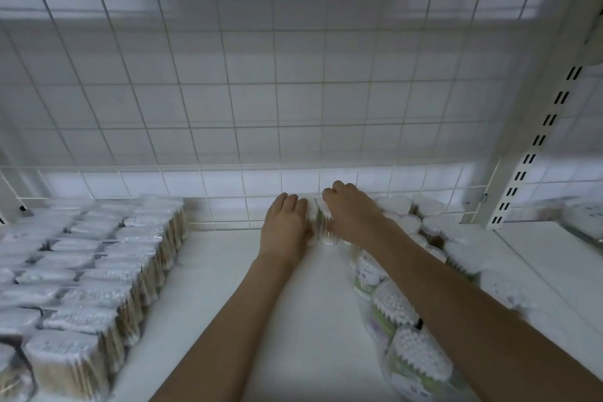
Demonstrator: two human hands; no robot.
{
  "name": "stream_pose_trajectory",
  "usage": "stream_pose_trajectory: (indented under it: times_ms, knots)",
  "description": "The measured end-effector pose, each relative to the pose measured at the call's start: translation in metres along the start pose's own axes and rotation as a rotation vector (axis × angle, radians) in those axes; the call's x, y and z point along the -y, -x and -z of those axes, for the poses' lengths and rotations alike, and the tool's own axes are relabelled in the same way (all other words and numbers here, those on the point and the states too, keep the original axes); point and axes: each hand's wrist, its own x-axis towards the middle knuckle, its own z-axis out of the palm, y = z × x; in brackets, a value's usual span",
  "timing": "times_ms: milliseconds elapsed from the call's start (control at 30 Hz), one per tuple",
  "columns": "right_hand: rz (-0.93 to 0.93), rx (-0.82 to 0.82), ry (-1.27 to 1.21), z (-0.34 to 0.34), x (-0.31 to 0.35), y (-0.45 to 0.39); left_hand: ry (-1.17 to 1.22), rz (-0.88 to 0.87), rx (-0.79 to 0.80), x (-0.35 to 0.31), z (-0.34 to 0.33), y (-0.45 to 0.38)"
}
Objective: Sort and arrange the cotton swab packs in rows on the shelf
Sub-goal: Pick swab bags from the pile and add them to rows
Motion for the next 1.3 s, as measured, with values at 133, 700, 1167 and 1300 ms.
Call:
stream_pose_trajectory:
  times_ms: [133,700,1167,1300]
  knots:
    - [-0.001,-0.006,-0.008,0.004,0.005,0.004,-0.091,0.014,0.036,0.001,0.004,0.001]
    - [-0.025,-0.272,-0.325,0.045,0.172,0.102,-0.022,0.064,-0.307,0.100,0.170,0.168]
    - [0.033,-0.291,-0.530,0.039,0.442,0.138,-0.016,0.308,-0.247,0.315,0.259,0.338]
    - [0.063,-0.242,-0.502,0.038,0.467,0.132,0.033,0.393,-0.252,0.347,0.259,0.358]
